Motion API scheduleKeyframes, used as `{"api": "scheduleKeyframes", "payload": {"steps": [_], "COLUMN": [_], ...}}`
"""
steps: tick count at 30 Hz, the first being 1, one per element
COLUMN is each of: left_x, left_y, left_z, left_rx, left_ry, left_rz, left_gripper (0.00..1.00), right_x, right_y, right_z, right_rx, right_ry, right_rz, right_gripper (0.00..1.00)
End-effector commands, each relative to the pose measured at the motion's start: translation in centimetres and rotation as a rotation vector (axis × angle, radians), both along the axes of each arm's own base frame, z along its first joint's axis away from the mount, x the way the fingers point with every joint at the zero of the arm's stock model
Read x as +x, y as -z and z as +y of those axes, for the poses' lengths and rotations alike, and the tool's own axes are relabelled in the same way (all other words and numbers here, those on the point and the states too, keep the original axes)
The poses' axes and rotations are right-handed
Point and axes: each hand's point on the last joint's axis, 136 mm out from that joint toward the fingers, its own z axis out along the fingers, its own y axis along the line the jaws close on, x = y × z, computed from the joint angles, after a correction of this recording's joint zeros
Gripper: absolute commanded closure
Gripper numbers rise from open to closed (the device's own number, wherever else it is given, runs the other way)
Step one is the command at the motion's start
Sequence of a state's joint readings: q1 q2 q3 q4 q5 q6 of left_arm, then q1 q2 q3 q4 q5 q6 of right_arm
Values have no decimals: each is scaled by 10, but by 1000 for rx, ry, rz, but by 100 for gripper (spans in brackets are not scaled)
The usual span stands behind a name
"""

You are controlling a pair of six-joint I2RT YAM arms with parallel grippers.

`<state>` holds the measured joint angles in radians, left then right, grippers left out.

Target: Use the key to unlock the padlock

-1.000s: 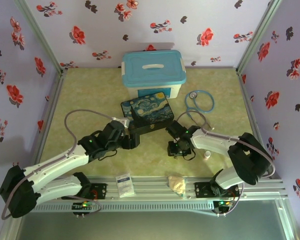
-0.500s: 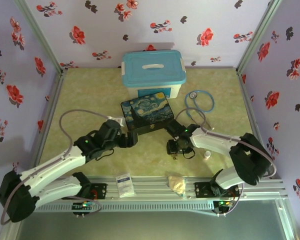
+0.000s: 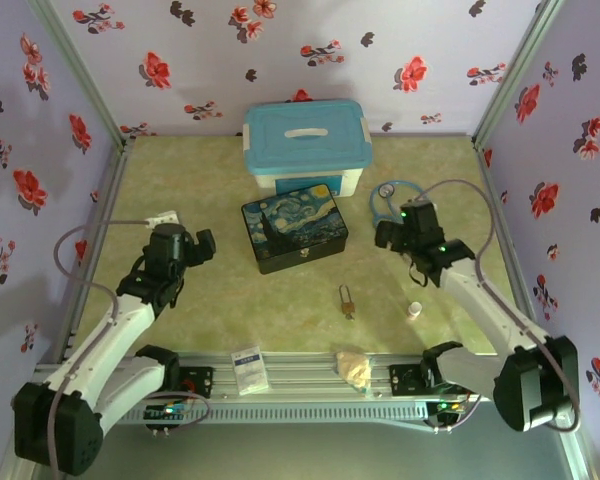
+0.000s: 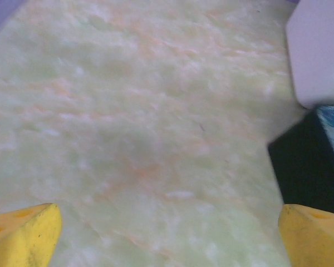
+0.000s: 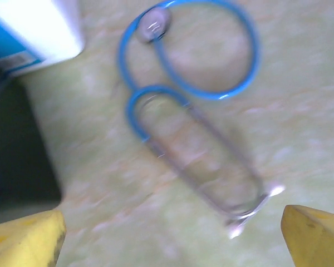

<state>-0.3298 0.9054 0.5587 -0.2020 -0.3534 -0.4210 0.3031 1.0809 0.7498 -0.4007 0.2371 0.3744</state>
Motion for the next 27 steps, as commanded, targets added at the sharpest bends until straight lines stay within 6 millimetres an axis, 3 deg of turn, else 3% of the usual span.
{"api": "scheduleKeyframes", "payload": {"steps": [1, 4, 8, 13, 15, 20, 24, 27], "left_x": [19, 25, 41, 58, 66, 84, 88, 92], "left_y": [-13, -3, 3, 31, 32, 31, 55, 57], "left_z": [22, 38, 46, 61, 60, 74, 80, 75], "left_rx": [218, 339, 340, 267, 252, 244, 210, 218], "left_ry": [-44, -81, -77, -83, -63, -74, -74, -46], "left_rz": [-108, -93, -177, -191, -199, -250, -267, -241], "left_gripper": [0, 0, 0, 0, 0, 0, 0, 0], "right_x": [11, 12, 13, 26, 30, 53, 77, 79], "right_y": [-11, -2, 13, 23, 26, 32, 56, 60], "right_z": [-40, -66, -91, -99, -108, -110, -97, -93], "right_rx": [-139, -171, -145, -155, -182, -160, -138, -134], "right_ry": [51, 95, 198, 220, 263, 269, 188, 156], "right_rz": [-147, -244, -360, -450, -460, -504, -470, -412], "right_gripper": [1, 1, 1, 1, 1, 1, 1, 1]}}
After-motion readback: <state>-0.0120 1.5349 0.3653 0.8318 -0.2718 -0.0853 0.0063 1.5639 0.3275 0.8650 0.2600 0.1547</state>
